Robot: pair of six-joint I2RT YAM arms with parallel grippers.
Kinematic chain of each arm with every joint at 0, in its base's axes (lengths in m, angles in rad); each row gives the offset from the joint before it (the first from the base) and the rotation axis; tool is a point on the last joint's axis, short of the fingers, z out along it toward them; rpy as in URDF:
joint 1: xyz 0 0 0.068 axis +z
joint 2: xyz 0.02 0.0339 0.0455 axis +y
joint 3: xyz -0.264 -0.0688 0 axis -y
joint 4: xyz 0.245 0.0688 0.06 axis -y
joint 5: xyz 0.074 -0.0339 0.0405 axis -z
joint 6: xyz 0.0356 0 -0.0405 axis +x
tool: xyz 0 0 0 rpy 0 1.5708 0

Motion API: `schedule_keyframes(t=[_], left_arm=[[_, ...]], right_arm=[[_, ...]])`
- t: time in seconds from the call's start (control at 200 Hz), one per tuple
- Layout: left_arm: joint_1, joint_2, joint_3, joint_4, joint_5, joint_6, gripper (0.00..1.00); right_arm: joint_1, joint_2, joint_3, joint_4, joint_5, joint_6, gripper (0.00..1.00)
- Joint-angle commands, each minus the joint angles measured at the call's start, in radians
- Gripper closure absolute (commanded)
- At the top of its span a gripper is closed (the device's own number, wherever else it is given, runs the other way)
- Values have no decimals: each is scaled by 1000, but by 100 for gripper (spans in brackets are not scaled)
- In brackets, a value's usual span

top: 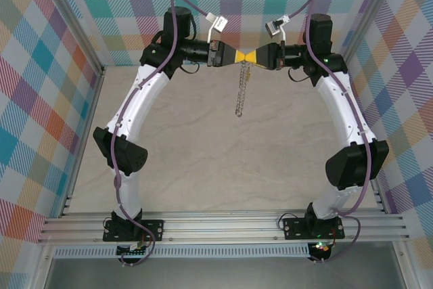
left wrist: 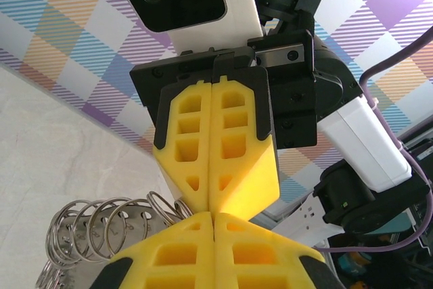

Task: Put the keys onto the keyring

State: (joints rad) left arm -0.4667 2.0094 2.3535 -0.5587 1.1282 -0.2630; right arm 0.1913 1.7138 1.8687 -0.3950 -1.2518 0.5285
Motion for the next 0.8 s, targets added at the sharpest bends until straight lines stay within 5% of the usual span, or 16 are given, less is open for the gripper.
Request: schedule_keyframes(t=[0.0,0.1,0.23,0.31,0.795], left_arm=[[-30,0,22,-13,74,22,100],[-32,-10,22,-11,11,16,100],[-30,-63,-68,118,-85,-46,100],[-26,-96,-126,213,-119,-96,100],[-27,-141,-208,370,-186,-179,100]], right_arm=[[5,-9,-16,73,39,28,100],[5,-16,-28,101,51,56,100],[5,-48,-68,112,75,62,72],[1,-79,-115,127,91,65,65],[-12,-190,-307,245,152,124,62]])
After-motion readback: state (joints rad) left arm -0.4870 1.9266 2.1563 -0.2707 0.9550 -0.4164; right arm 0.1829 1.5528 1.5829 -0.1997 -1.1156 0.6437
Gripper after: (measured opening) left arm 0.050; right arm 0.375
